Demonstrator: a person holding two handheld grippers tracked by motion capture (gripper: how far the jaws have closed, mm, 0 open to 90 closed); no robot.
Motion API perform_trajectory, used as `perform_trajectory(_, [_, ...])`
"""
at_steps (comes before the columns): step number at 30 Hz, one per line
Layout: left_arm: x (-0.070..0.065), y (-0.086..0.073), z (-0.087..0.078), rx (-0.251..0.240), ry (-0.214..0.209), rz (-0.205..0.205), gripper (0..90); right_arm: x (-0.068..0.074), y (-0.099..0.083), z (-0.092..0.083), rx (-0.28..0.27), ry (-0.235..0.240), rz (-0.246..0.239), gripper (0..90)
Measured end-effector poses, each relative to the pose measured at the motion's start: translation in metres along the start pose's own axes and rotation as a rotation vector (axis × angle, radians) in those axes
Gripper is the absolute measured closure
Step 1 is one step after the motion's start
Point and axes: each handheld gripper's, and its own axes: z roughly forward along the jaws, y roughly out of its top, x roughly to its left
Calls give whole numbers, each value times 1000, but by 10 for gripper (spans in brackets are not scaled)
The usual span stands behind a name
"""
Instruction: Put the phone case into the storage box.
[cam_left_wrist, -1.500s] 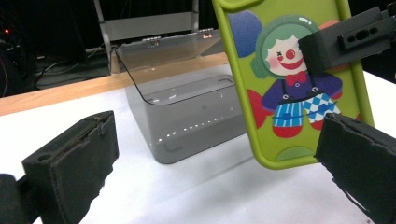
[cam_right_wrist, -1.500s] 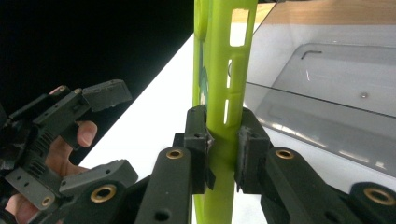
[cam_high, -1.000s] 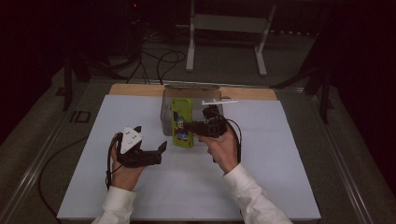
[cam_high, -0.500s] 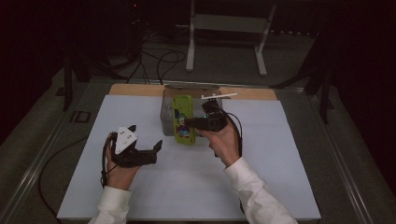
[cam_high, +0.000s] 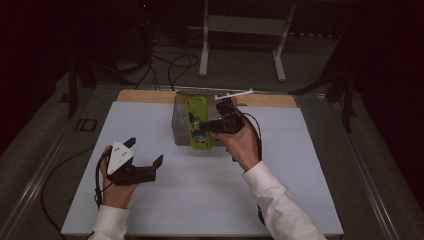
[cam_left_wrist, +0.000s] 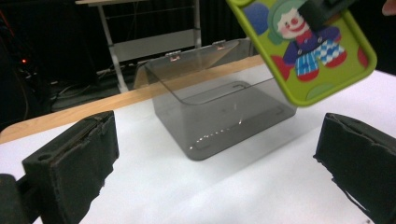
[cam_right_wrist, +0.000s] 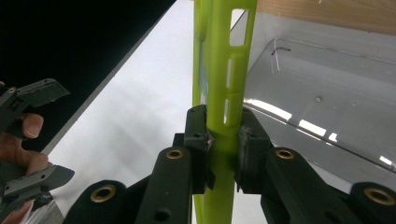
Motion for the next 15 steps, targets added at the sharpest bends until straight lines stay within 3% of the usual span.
perform_trajectory(7, [7,-16,-10,4,33,-14,0,1,6,0,8,-19,-3,783])
perform_trajectory(15, [15,-45,-25,15,62,-23,0,-4,12,1,19,-25,15,783])
